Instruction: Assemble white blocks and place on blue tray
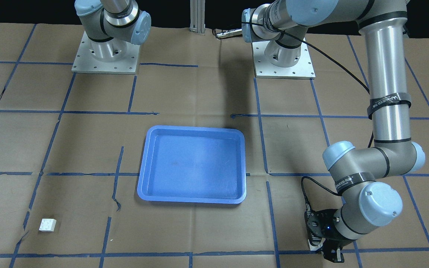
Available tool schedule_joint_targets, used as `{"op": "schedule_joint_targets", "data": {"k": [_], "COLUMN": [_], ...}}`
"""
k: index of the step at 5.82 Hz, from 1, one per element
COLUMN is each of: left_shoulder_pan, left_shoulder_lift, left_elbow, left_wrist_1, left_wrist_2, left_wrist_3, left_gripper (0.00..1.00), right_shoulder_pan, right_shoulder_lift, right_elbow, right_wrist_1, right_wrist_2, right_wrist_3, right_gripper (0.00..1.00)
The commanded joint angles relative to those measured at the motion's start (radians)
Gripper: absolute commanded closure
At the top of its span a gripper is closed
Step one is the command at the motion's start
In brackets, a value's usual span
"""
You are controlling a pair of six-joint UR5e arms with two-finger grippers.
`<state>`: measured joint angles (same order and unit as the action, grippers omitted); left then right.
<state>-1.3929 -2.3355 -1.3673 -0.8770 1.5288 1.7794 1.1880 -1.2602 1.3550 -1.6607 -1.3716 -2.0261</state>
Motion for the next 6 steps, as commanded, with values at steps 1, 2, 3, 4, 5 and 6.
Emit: {"op": "schedule_joint_targets", "data": {"k": [1,2,3,4,5,6], "left_shoulder_pan": [-0.001,-0.009,-0.041,-0.104,-0.182,-0.228], "left_shoulder_lift": [0.037,0.092,0.134,0.160,0.216,0.247], "left_elbow": [0.011,0.004,-0.003,-0.015,-0.060,-0.103], "left_wrist_1": [-0.043,-0.121,-0.157,-0.161,-0.178,-0.194], "left_wrist_2": [-0.004,-0.007,-0.007,-0.002,0.008,0.007], "left_wrist_3": [-0.003,-0.006,-0.011,-0.067,-0.165,-0.243], "left_gripper": [1.00,1.00,1.00,1.00,1.00,1.00], "right_shoulder_pan": [-0.036,-0.048,-0.048,-0.053,-0.054,-0.054], "right_shoulder_lift": [0.098,0.158,0.226,0.289,0.329,0.356], "right_elbow": [-0.007,-0.020,-0.057,-0.081,-0.085,-0.074], "right_wrist_1": [-0.011,-0.016,-0.017,-0.030,-0.037,-0.097], "right_wrist_2": [0.102,0.132,0.141,0.188,0.193,0.219], "right_wrist_3": [-0.086,-0.083,-0.077,-0.069,-0.039,-0.028], "right_gripper": [0.00,0.00,0.00,0.00,0.00,0.00]}}
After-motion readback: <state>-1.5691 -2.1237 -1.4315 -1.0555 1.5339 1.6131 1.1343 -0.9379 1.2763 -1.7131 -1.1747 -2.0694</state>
